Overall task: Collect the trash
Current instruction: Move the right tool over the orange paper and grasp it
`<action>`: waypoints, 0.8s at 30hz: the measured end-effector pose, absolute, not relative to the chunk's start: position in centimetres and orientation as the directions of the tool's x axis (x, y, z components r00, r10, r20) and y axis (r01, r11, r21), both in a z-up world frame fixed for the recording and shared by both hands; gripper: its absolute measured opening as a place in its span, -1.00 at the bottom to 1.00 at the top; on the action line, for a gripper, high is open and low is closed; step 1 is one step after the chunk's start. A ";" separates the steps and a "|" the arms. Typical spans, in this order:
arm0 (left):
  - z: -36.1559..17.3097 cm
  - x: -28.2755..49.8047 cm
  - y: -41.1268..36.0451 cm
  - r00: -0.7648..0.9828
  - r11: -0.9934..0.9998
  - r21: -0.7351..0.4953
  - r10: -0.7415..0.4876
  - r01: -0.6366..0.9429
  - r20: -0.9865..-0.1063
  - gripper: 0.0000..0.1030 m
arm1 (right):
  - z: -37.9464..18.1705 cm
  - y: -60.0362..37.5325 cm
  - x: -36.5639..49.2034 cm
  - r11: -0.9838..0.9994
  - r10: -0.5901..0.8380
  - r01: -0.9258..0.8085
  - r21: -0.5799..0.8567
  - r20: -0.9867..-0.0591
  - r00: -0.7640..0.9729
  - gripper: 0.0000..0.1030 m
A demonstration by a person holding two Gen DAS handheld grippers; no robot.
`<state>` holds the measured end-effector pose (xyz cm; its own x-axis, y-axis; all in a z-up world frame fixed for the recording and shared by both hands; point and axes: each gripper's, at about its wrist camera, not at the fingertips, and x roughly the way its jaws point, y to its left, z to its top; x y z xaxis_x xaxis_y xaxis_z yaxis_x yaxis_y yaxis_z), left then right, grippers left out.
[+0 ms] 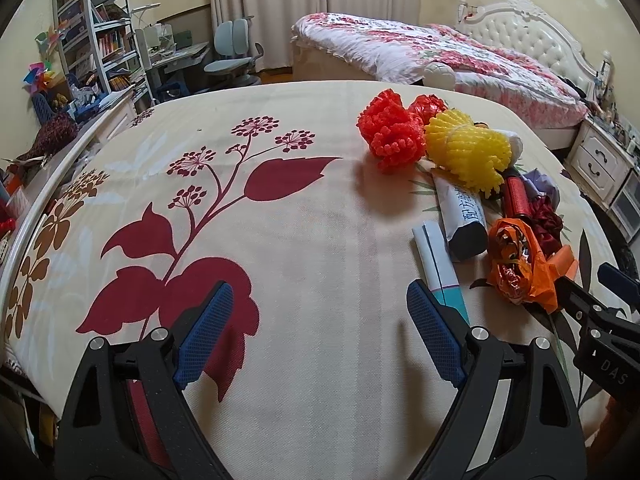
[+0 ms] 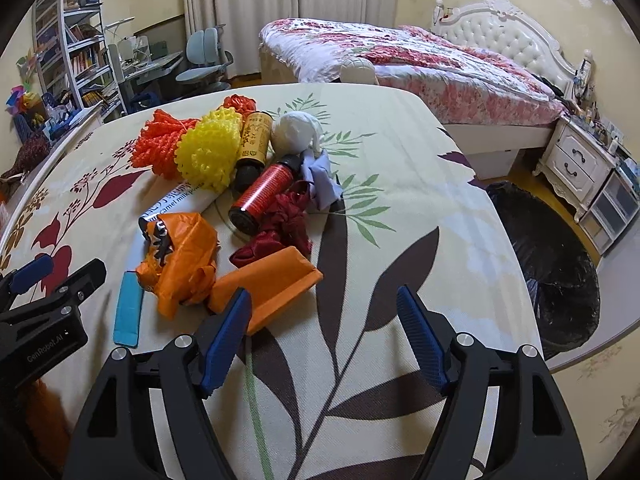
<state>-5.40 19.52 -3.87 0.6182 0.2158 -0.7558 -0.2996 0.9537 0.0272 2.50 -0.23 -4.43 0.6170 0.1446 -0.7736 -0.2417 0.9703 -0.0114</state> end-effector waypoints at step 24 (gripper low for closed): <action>-3.9 -5.5 18.8 0.616 0.958 0.029 0.208 -0.287 -0.760 0.68 | -4.8 -0.7 2.5 0.974 0.141 -0.227 -0.003 -0.778 0.613 0.41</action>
